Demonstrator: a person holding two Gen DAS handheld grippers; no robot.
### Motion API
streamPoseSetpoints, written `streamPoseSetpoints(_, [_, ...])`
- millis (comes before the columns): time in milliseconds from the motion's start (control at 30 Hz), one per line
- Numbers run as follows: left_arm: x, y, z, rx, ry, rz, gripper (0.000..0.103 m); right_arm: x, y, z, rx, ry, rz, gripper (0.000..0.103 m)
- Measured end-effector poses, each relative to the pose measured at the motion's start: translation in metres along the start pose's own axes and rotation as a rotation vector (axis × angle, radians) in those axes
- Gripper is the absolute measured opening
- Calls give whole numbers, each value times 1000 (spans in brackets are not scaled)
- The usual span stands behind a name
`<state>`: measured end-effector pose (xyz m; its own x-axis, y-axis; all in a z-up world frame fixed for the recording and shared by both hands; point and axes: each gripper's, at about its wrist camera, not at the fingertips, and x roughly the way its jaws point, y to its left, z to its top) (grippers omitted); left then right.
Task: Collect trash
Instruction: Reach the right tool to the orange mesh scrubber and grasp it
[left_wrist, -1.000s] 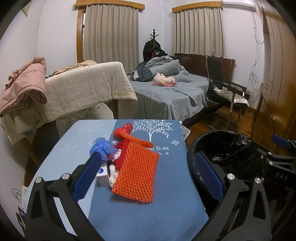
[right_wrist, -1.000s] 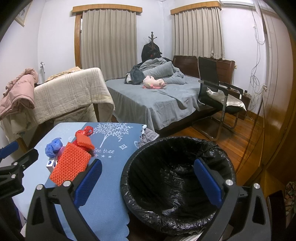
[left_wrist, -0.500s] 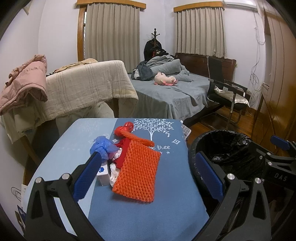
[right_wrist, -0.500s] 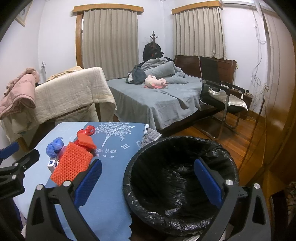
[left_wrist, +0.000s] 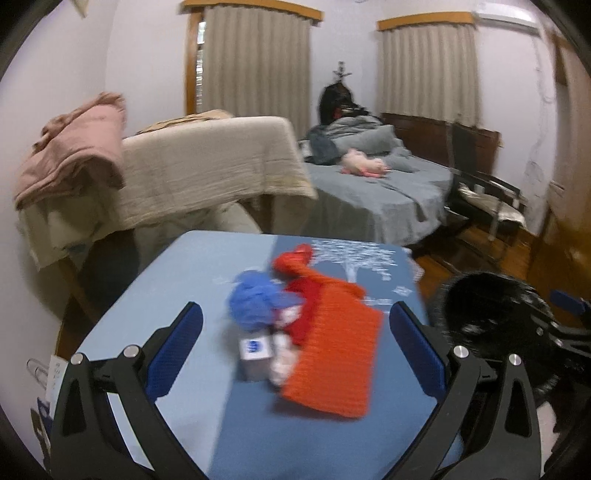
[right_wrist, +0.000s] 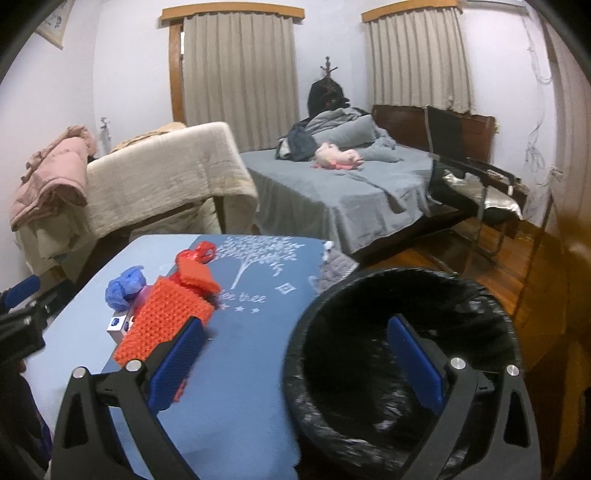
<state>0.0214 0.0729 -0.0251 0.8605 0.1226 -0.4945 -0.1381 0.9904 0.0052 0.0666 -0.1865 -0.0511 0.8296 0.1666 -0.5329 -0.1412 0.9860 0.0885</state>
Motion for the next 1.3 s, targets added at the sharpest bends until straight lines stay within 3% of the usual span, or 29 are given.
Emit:
streamPoseSetpoints(233, [22,37,-9,2,19,96,98,47,41,-7,-42,43,84,97])
streamPoseSetpoints(467, [39,54,-19,24,19,119,98,91,80,-23,-79,129,169,90])
streamPoseSetpoints(800, [59,76,-28,-29,52,130,98,132,125,-35,-154,192,222,88])
streamPoseSetpoints(1000, [68,83,-30,-42,76,135,98,143,129,-41,-139,261,311,60])
streamPoseSetpoints(1067, [69,85,-30,-47,81,134,98,143,126,-41,-131,269,338,46])
streamPoseSetpoints(1133, [70,83,-30,-47,86,132,98,143,121,-39,-115,277,354,22])
streamPoseSetpoints(1300, [66,75,-29,-32,82,118,98,137,105,-34,-76,280,380,12])
